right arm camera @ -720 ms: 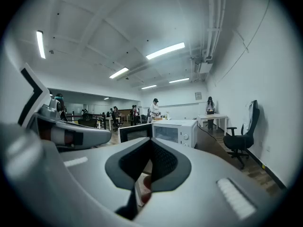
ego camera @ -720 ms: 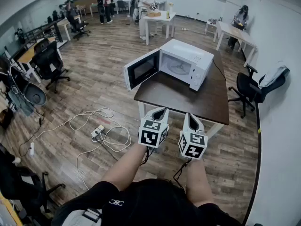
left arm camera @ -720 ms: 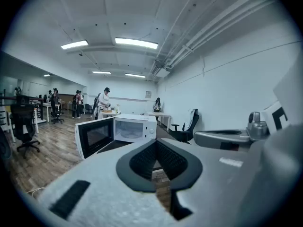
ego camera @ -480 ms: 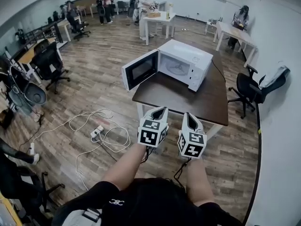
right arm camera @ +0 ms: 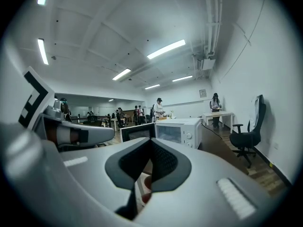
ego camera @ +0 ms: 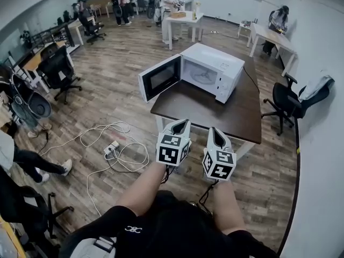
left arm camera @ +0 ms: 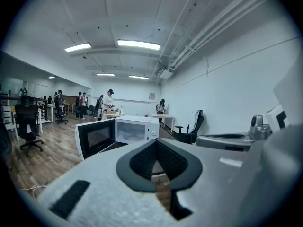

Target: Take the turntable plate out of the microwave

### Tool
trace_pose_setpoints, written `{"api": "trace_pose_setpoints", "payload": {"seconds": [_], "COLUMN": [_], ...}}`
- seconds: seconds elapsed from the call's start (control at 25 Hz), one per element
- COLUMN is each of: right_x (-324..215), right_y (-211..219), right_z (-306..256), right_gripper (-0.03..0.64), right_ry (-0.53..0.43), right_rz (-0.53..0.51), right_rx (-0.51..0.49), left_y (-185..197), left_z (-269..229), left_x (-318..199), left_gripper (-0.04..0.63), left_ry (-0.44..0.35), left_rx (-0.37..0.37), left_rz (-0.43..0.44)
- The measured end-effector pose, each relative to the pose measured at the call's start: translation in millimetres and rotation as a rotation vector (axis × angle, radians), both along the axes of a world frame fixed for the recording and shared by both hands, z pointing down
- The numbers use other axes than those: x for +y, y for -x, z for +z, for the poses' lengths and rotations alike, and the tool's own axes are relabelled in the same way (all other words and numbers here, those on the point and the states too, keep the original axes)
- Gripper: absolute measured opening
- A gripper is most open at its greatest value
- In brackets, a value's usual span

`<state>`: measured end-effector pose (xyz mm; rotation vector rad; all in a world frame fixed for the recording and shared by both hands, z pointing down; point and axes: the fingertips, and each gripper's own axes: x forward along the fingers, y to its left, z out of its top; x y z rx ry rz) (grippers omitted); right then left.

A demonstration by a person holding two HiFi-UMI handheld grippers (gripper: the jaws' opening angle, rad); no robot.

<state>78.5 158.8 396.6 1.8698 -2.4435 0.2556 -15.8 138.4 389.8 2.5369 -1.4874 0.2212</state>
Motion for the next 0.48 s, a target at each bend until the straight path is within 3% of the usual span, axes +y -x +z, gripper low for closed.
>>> {"api": "trace_pose_setpoints", "payload": {"seconds": [0.48], "right_x": [-29], "right_y": [-10], "right_z": [8], "right_gripper": [0.009], "right_ry": [0.000], "right_rz": [0.002], "right_rx": [0.002], "left_y": [-9], "left_z": [11], "left_x": [-31], "left_gripper": [0.011], "left_ry": [-0.003], "left_rx": [-0.012], "left_rz": [0.001]}}
